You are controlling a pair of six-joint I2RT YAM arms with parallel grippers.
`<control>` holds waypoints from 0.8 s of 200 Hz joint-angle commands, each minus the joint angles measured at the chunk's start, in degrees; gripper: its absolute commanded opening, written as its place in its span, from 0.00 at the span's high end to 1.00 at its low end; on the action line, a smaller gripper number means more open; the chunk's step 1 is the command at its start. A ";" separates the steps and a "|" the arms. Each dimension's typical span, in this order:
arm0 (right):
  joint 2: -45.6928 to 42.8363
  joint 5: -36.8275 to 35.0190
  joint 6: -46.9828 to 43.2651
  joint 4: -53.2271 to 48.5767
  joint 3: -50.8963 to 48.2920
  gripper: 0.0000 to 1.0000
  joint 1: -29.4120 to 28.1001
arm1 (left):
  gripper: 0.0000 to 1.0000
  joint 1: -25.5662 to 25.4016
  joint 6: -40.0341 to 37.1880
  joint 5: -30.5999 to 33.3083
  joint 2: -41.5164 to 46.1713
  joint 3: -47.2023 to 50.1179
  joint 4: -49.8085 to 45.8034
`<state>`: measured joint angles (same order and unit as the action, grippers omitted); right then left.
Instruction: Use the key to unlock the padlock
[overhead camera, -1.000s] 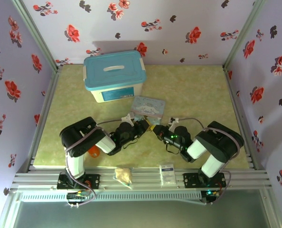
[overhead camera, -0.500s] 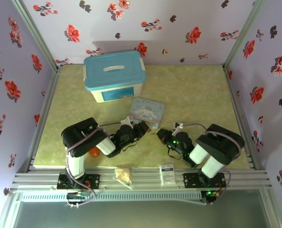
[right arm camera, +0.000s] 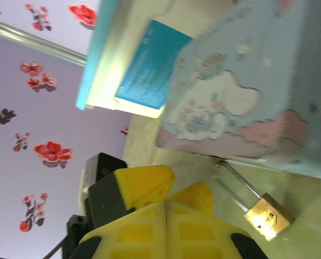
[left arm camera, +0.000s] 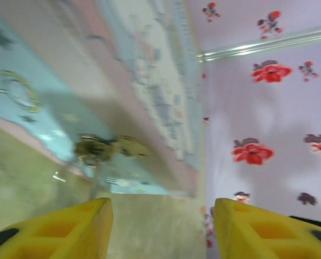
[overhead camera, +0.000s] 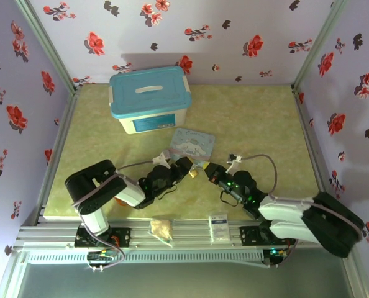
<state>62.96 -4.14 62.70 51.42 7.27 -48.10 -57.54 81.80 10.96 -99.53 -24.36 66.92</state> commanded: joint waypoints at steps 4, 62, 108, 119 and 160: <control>-7.74 -6.64 -4.07 -11.88 1.81 1.00 -2.13 | 0.47 -3.14 4.06 3.45 2.24 -0.16 4.92; -12.02 -10.03 -3.37 -12.44 0.29 1.00 -4.28 | 0.40 -6.34 5.86 8.70 7.77 -0.37 4.65; -9.50 -11.70 -4.73 -7.93 1.02 1.00 -6.79 | 0.35 -7.42 9.25 7.63 4.87 -1.57 4.84; -8.75 -11.85 -4.81 -7.28 0.99 1.00 -7.09 | 0.35 -7.59 9.50 8.06 4.86 -1.41 5.19; -3.48 -12.97 -4.07 -0.73 0.25 1.00 -8.62 | 0.38 -7.97 9.44 8.27 6.36 -1.84 5.40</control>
<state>56.82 -14.48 58.92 43.38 7.97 -55.70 -65.01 90.54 17.45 -94.17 -24.86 70.54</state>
